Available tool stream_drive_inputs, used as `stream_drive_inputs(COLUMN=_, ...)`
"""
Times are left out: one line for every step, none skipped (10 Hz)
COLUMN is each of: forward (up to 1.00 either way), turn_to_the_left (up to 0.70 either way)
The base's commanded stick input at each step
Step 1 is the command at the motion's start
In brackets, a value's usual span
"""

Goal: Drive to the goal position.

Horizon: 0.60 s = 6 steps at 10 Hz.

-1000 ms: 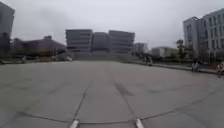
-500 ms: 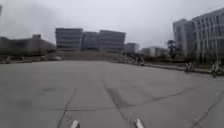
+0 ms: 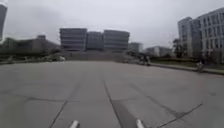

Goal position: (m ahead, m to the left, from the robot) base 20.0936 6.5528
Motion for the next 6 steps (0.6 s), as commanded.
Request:
stream_drive_inputs(forward=1.00, turn_to_the_left=0.00)
stream_drive_inputs(forward=1.00, turn_to_the_left=0.00)
stream_drive_inputs(forward=1.00, turn_to_the_left=0.00)
stream_drive_inputs(forward=1.00, turn_to_the_left=0.00)
stream_drive_inputs(forward=1.00, turn_to_the_left=0.00)
stream_drive_inputs(forward=1.00, turn_to_the_left=0.00)
